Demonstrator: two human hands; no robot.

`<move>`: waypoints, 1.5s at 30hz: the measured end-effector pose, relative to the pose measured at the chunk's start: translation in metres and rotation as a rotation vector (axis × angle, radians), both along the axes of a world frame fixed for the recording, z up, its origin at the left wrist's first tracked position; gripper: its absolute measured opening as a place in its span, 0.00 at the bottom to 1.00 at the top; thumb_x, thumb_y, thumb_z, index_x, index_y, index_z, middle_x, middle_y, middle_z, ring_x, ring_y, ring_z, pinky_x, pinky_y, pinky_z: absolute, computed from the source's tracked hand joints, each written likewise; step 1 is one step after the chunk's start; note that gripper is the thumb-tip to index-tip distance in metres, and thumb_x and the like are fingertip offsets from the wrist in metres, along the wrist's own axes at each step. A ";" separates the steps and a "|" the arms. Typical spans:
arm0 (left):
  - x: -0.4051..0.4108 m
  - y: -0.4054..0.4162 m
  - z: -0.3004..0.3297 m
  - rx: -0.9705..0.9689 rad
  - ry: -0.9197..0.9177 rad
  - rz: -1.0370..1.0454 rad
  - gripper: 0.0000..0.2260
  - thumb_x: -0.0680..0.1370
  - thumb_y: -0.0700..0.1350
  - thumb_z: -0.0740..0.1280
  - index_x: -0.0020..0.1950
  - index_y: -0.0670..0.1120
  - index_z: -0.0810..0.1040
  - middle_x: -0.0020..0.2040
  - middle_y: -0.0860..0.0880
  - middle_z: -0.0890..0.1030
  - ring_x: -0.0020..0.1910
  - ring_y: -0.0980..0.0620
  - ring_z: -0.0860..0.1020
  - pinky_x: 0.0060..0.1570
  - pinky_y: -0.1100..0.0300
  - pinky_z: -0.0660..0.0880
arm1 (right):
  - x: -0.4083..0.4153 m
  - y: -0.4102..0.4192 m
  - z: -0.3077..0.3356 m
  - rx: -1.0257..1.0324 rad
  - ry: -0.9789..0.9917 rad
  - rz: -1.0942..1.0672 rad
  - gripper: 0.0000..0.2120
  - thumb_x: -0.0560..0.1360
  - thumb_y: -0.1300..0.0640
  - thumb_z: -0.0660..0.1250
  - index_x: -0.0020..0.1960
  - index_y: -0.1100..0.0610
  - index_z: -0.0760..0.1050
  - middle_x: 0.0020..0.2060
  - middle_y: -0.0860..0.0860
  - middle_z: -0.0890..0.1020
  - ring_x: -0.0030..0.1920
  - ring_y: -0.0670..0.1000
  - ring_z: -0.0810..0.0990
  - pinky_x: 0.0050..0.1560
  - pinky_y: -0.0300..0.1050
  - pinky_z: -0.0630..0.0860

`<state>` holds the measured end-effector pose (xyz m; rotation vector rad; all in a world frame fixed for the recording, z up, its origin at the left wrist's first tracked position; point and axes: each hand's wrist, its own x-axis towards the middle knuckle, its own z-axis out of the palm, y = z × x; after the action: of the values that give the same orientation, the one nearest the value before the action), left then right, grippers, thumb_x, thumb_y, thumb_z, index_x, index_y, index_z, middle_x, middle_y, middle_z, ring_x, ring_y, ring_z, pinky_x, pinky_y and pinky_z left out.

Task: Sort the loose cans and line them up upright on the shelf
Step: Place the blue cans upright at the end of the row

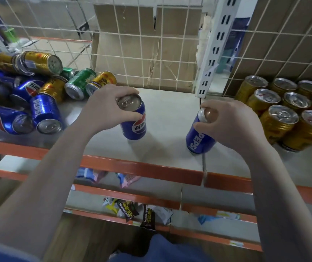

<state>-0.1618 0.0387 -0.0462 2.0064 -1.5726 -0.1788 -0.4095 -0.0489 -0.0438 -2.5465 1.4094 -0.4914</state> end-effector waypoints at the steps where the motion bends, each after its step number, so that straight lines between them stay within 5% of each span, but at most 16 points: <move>1: -0.007 0.000 0.002 0.005 0.008 0.009 0.28 0.60 0.58 0.70 0.59 0.55 0.79 0.50 0.58 0.75 0.53 0.59 0.70 0.51 0.62 0.66 | -0.006 0.002 0.001 -0.010 0.004 -0.008 0.22 0.70 0.45 0.69 0.62 0.51 0.74 0.54 0.51 0.79 0.51 0.51 0.74 0.43 0.47 0.76; 7: -0.043 0.007 0.011 0.001 0.081 0.020 0.28 0.57 0.61 0.70 0.57 0.58 0.79 0.51 0.59 0.77 0.53 0.57 0.73 0.49 0.62 0.68 | -0.049 0.028 0.002 -0.051 -0.051 -0.102 0.21 0.68 0.45 0.67 0.58 0.52 0.75 0.50 0.51 0.79 0.45 0.49 0.71 0.38 0.45 0.72; 16: -0.111 0.027 0.024 -0.001 0.150 -0.098 0.22 0.65 0.53 0.77 0.58 0.56 0.79 0.53 0.58 0.76 0.53 0.57 0.72 0.48 0.62 0.67 | -0.117 0.076 0.009 -0.070 -0.047 -0.247 0.21 0.71 0.44 0.67 0.61 0.50 0.74 0.51 0.50 0.81 0.44 0.47 0.72 0.36 0.41 0.67; 20: -0.156 0.031 0.026 0.047 0.176 -0.151 0.21 0.60 0.58 0.70 0.52 0.60 0.78 0.52 0.57 0.79 0.55 0.53 0.74 0.53 0.54 0.73 | -0.161 0.091 0.017 -0.019 -0.054 -0.325 0.20 0.70 0.46 0.69 0.60 0.50 0.75 0.53 0.50 0.80 0.46 0.49 0.71 0.41 0.43 0.67; 24: -0.209 0.025 0.032 0.039 0.165 -0.190 0.23 0.62 0.56 0.74 0.56 0.56 0.79 0.53 0.58 0.77 0.54 0.56 0.73 0.50 0.59 0.70 | -0.210 0.093 0.022 0.003 -0.084 -0.398 0.21 0.69 0.46 0.69 0.60 0.51 0.76 0.54 0.53 0.80 0.51 0.55 0.75 0.45 0.48 0.73; 28: -0.277 0.007 0.037 0.028 0.164 -0.234 0.17 0.67 0.50 0.76 0.55 0.57 0.79 0.53 0.57 0.78 0.55 0.54 0.74 0.50 0.57 0.72 | -0.279 0.079 0.023 0.011 -0.108 -0.431 0.22 0.69 0.46 0.69 0.62 0.52 0.75 0.53 0.53 0.80 0.48 0.52 0.74 0.45 0.47 0.74; 37: -0.466 -0.051 0.033 0.086 0.200 -0.277 0.21 0.67 0.50 0.75 0.60 0.56 0.77 0.52 0.57 0.75 0.54 0.54 0.73 0.50 0.56 0.75 | -0.463 0.014 0.020 0.027 -0.041 -0.416 0.26 0.67 0.42 0.68 0.63 0.50 0.74 0.56 0.53 0.79 0.55 0.57 0.75 0.48 0.47 0.70; 41: -0.524 -0.074 0.037 0.124 0.236 -0.350 0.18 0.67 0.50 0.74 0.55 0.60 0.75 0.49 0.62 0.74 0.48 0.61 0.73 0.41 0.67 0.71 | -0.517 -0.005 0.019 0.056 -0.058 -0.431 0.25 0.67 0.44 0.69 0.62 0.51 0.75 0.58 0.53 0.79 0.57 0.56 0.75 0.51 0.48 0.70; 45: -0.560 -0.097 0.041 0.111 0.211 -0.388 0.22 0.66 0.52 0.75 0.60 0.57 0.77 0.53 0.61 0.75 0.52 0.59 0.73 0.45 0.66 0.73 | -0.548 -0.023 0.015 0.090 -0.068 -0.486 0.24 0.66 0.42 0.68 0.60 0.49 0.76 0.56 0.52 0.79 0.55 0.56 0.75 0.51 0.49 0.72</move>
<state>-0.7217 -0.0586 -0.0052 1.6752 -1.8276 -0.6189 -0.9580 -0.0714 -0.0287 -2.0849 1.9776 -0.5633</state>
